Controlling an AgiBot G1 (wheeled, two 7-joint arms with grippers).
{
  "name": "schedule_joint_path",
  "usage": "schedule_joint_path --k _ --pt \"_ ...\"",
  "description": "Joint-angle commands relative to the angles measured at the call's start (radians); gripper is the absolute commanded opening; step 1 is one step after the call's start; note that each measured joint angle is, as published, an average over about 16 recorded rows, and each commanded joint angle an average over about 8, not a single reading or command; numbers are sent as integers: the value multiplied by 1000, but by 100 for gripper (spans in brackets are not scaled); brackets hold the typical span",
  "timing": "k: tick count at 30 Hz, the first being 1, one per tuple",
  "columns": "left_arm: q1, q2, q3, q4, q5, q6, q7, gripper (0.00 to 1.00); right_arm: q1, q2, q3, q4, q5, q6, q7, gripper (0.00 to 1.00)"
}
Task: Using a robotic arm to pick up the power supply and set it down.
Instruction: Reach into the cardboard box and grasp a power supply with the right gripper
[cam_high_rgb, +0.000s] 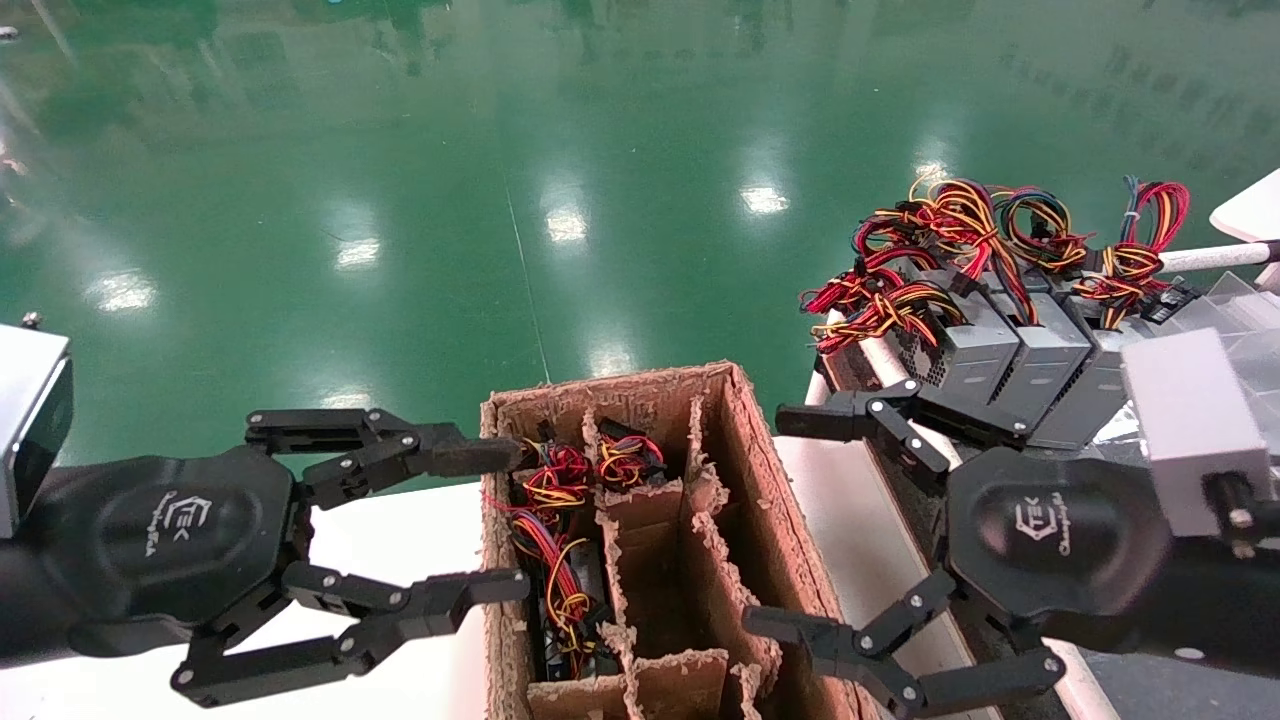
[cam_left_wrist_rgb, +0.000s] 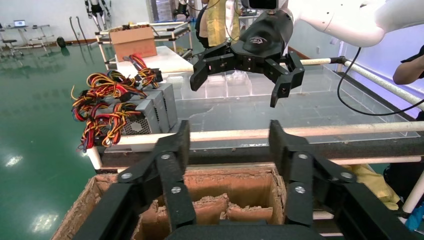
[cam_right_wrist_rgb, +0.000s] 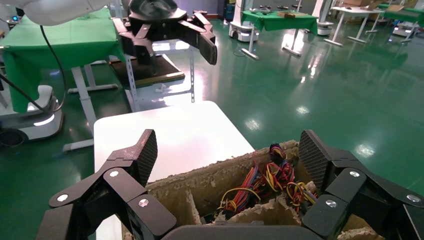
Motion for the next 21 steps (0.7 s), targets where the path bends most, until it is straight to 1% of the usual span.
schedule_joint_path --k 1,6,11,14,21 --pt "0 0 0 0 0 0 0 100 2 4 3 6 1 0 -2 100" --pt "0 0 0 0 0 0 0 100 11 -39 -29 -21 -47 36 13 100" --pt "0 0 0 1 0 0 0 100 42 -100 -92 -58 -156 97 57 100" --pt "0 0 0 1 0 0 0 100 59 -121 -119 -70 -209 121 81 100" --pt "0 0 0 1 0 0 0 100 69 -138 -137 -76 -242 138 86 100"
